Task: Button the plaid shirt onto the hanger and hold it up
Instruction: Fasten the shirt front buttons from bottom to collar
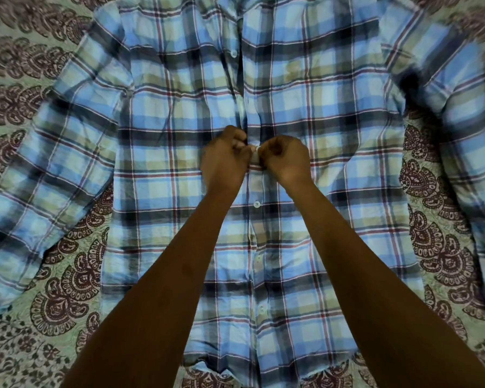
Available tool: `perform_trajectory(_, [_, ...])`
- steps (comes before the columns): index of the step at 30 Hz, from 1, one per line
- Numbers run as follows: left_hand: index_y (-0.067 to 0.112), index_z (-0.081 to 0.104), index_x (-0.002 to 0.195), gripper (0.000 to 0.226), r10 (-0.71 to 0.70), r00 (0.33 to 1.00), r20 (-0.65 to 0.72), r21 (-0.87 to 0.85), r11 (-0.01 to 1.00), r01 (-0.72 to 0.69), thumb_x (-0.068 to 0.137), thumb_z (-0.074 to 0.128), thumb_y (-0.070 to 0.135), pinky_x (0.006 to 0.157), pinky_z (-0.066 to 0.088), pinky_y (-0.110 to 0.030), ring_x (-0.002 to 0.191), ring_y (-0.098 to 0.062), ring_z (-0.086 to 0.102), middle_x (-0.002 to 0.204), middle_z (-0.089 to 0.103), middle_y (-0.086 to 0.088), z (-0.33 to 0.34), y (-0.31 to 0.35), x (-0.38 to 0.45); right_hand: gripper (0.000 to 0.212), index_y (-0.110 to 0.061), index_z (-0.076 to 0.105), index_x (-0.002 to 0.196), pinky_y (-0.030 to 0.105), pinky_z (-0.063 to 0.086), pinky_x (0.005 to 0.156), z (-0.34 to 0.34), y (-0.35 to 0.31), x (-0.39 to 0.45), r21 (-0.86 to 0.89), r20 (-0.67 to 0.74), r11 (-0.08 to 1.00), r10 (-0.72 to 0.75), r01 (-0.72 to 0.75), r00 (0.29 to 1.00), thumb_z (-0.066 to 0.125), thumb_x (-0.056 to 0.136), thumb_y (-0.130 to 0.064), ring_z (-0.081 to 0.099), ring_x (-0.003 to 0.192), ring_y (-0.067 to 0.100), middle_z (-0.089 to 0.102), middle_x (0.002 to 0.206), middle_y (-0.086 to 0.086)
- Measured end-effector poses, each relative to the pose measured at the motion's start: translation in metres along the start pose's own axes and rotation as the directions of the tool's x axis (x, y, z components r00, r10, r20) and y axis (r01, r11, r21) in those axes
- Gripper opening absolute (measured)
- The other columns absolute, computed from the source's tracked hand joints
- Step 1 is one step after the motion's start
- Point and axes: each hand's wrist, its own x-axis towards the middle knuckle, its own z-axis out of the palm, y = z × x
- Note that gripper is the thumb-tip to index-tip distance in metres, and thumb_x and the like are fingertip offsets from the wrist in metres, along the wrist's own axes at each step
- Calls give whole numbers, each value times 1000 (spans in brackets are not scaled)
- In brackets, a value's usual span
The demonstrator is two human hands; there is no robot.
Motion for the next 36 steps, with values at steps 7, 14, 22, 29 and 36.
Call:
perform_trajectory(7, [16,65,75,12,-52,992,-115,-286,958,17,73,75,20,65,50,-15,62,2,58,66,61,12,-26,22,47,39,-9,54,107,33,48,75,-1,-33,15,-43,40,974,-219,221,975,73,75,-21,53,81,17,55,95,3])
perform_trajectory(14, [11,71,84,8,2,1000,29,-226,974,5,75,69,11,80,56,-39,80,-20,69,83,73,-8,-21,25,82,21,-7,62,104,15,35,59,-5,-48,47,-62,-145,986,-165,158,976,61,83,-13,60,87,19,69,100,9])
perform_trajectory(22, [14,71,94,14,42,993,106,192,979,-62,83,63,16,82,55,-40,89,-29,67,93,73,-12,-13,17,79,19,-13,61,65,49,51,82,1,-35,56,432,51,899,57,-74,997,60,83,-7,58,76,26,63,78,16])
perform_trajectory(29, [11,70,81,9,-48,997,62,39,998,45,82,61,13,80,54,-34,85,-24,67,88,73,-8,-9,34,81,23,-18,61,71,13,49,61,8,-28,45,609,3,792,42,-36,999,61,84,0,57,57,-3,63,53,-17])
perform_trajectory(36, [8,72,82,13,-99,990,103,-129,985,112,81,60,4,77,56,-32,79,-20,68,85,73,-9,-7,43,80,15,-15,64,83,6,47,58,10,-28,44,608,-34,794,27,-1,999,59,87,-1,60,58,-9,65,60,-21])
